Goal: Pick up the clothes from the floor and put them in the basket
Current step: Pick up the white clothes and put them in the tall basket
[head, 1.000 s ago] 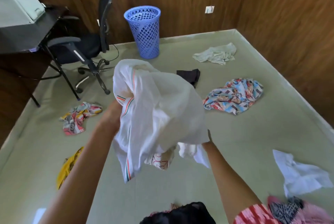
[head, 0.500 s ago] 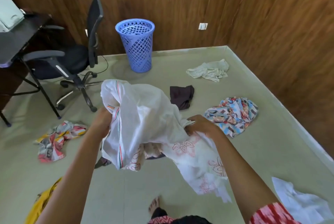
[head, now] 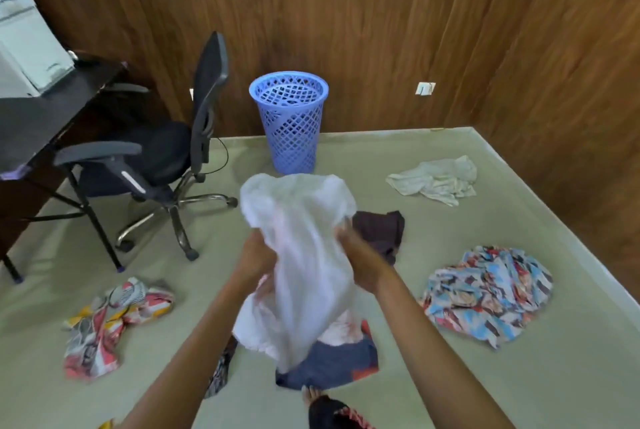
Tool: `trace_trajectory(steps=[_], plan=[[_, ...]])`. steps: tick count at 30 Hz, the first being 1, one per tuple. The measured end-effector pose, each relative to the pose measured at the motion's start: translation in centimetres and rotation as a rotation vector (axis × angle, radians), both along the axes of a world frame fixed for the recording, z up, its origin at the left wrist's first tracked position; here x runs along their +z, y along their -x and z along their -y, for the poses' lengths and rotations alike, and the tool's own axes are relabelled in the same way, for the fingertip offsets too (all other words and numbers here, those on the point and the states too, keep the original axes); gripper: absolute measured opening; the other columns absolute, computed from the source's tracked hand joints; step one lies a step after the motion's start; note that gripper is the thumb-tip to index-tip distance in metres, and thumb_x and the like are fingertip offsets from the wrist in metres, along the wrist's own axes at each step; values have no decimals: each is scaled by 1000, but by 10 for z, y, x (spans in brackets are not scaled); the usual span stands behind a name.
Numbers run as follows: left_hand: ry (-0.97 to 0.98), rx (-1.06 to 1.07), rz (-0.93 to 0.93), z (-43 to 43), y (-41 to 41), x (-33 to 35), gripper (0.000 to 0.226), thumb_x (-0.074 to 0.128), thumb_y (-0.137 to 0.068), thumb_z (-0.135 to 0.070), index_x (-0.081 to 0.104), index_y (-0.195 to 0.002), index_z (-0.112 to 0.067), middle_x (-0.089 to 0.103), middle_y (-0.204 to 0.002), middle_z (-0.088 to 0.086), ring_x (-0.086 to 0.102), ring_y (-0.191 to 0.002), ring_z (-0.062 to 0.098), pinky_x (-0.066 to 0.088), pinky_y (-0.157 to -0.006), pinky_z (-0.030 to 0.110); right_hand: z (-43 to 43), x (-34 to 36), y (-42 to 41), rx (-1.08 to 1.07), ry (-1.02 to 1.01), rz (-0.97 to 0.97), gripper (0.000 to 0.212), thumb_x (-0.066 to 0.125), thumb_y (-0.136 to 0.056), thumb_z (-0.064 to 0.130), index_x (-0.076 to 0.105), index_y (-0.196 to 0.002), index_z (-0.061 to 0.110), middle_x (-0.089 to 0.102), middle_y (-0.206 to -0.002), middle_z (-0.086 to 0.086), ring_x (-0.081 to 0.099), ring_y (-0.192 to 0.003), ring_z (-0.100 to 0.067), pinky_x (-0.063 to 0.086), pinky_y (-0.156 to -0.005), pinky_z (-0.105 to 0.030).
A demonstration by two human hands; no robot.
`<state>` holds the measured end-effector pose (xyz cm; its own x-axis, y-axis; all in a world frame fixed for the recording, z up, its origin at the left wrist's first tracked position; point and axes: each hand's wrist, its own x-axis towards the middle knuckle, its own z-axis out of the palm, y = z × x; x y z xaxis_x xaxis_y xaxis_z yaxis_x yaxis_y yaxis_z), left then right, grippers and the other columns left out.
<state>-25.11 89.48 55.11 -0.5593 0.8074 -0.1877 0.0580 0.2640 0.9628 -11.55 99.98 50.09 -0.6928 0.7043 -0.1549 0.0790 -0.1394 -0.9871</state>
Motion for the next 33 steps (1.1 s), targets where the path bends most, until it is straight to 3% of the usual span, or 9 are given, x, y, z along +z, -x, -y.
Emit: trace_trajectory(steps=[3, 4, 7, 10, 15, 18, 21, 28, 33], plan=[[105, -43, -61, -55, 22, -11, 13, 56, -83, -7, 59, -96, -5, 62, -98, 12, 55, -87, 18, 42, -70, 21, -29, -13, 44, 6, 41, 221, 76, 57, -89, 7, 10, -148, 17, 36, -144, 0, 41, -130, -17, 41, -100, -23], [123, -39, -32, -71, 29, -10, 9, 55, -82, -12, 60, -88, -7, 65, -91, 11, 54, -81, 15, 43, -66, 19, -40, -6, 55, -26, 5, 288, 85, 65, -82, 9, 12, -147, 18, 39, -143, -2, 44, -129, -22, 42, -103, -28], [112, -97, -55, -119, 65, -5, 21, 50, -64, -20, 65, -79, -18, 68, -80, 0, 60, -84, 14, 51, -73, 26, -96, -2, 81, -53, -64, 250, 118, 84, -52, 33, 13, -146, 22, 40, -132, 5, 43, -129, -18, 42, -93, -15], [95, -89, -78, -164, 105, -9, 40, 57, -61, -23, 65, -100, -20, 71, -101, 3, 64, -98, 21, 51, -93, 43, -140, 4, 100, -93, -83, 202, 122, 80, -48, 40, 8, -145, 27, 35, -137, 9, 43, -122, -7, 41, -94, -19], [-22, -47, 88, -237, 168, -14, 47, 62, -59, -22, 49, -102, -34, 60, -105, 4, 57, -91, 18, 48, -84, 36, -197, -6, 164, -3, -58, 187, 95, 68, -82, 18, 1, -149, 18, 23, -150, 8, 34, -124, 0, 39, -75, 6], [-32, -88, 262, -288, 213, -17, 52, 57, -57, -20, 40, -106, -21, 55, -100, 4, 57, -90, 19, 49, -73, 32, -232, -7, 232, -103, -93, 217, 98, 82, -60, 11, 24, -138, 20, 51, -127, 0, 52, -108, -7, 48, -85, -16], [-13, -109, 386, -335, 260, -16, 41, 50, -56, -14, 43, -93, -29, 53, -102, 9, 54, -93, 24, 47, -73, 33, -273, 1, 282, -274, -159, 284, 100, 88, -40, 30, 35, -124, 33, 58, -112, 9, 60, -104, -10, 52, -90, -31], [21, -270, 547, -434, 323, -14, 37, 59, -68, 0, 50, -95, -24, 54, -98, 6, 56, -82, 20, 47, -67, 33, -360, -4, 332, -527, -145, 393, 95, 81, -48, 42, 39, -131, 26, 57, -115, 7, 59, -103, -15, 48, -83, -31], [34, -306, 421, -506, 352, -25, 28, 49, -85, 6, 57, -98, -18, 54, -93, -2, 54, -87, 17, 47, -74, 34, -436, -30, 335, -649, -90, 379, 108, 89, -37, 49, 39, -131, 31, 61, -116, 9, 62, -104, -15, 54, -88, -40]])
